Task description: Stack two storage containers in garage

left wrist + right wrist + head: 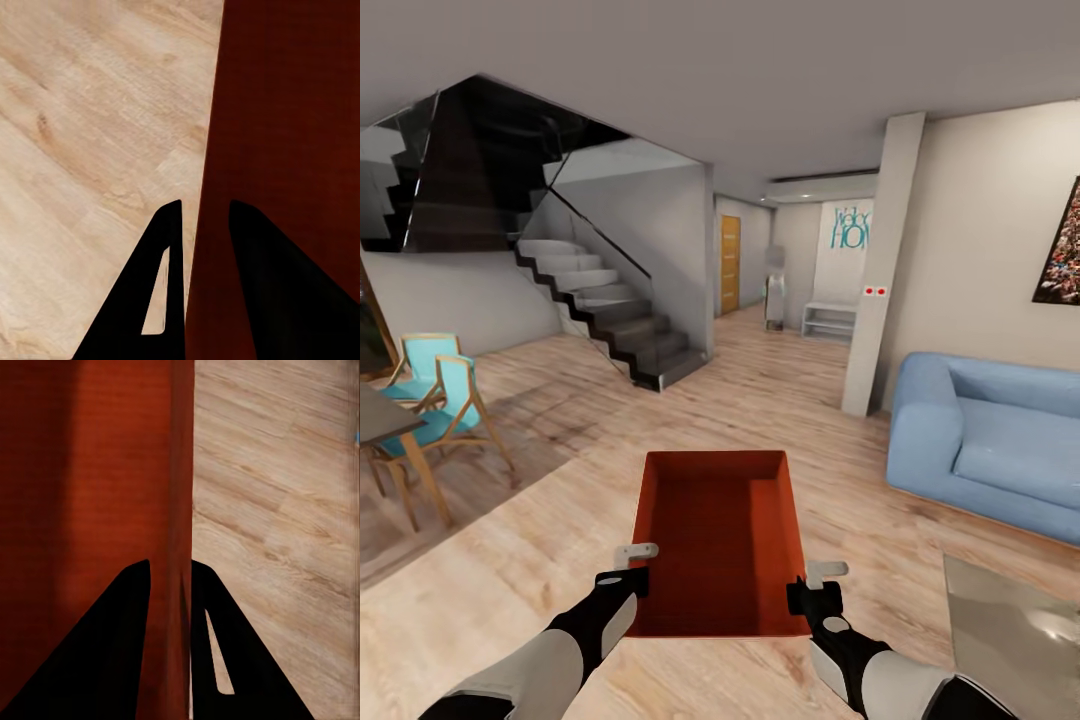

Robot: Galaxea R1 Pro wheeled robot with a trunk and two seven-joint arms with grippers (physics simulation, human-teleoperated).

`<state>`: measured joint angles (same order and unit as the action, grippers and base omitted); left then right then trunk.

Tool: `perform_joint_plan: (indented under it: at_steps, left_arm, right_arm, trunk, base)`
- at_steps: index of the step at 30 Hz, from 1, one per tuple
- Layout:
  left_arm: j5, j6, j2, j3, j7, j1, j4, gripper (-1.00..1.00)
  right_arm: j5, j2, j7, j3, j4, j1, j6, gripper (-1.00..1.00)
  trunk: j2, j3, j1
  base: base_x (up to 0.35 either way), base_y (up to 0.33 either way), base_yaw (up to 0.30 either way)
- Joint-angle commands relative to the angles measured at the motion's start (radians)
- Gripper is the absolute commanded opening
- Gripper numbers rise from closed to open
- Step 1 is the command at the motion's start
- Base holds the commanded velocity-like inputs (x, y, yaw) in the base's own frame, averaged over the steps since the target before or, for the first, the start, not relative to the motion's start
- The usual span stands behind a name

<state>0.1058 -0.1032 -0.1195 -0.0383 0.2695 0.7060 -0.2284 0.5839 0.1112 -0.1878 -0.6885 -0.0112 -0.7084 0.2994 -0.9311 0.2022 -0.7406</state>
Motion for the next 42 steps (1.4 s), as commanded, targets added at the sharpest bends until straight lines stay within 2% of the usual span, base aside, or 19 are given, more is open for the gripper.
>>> perform_joint_plan:
  at_steps: [1, 9, 36, 42]
  left_arm:
    - [0.045, -0.007, 0.011, 0.037, 0.008, 0.001, -0.005, -1.00]
    - [0.044, -0.007, 0.011, 0.037, 0.008, 0.001, -0.005, -1.00]
    - [0.043, -0.007, 0.011, 0.037, 0.008, 0.001, -0.005, -1.00]
    - [0.043, -0.007, 0.011, 0.037, 0.008, 0.001, -0.005, -1.00]
  right_arm:
    - [0.001, -0.001, -0.002, 0.023, -0.001, 0.000, 0.001, -1.00]
    - [0.001, -0.001, -0.002, 0.023, -0.001, 0.000, 0.001, -1.00]
    - [0.001, -0.001, -0.002, 0.023, -0.001, 0.000, 0.000, -1.00]
    - [0.001, -0.001, -0.002, 0.023, -0.001, 0.000, 0.000, -1.00]
  trunk:
    - [-0.001, 0.001, -0.001]
    - [-0.001, 0.001, -0.001]
    - [-0.001, 0.001, -0.001]
    - [-0.001, 0.001, -0.001]
  base:
    - [0.322, 0.000, -0.261]
    - [0.322, 0.000, -0.214]
    - [0.322, 0.000, -0.006]
    - [0.322, 0.000, -0.149]
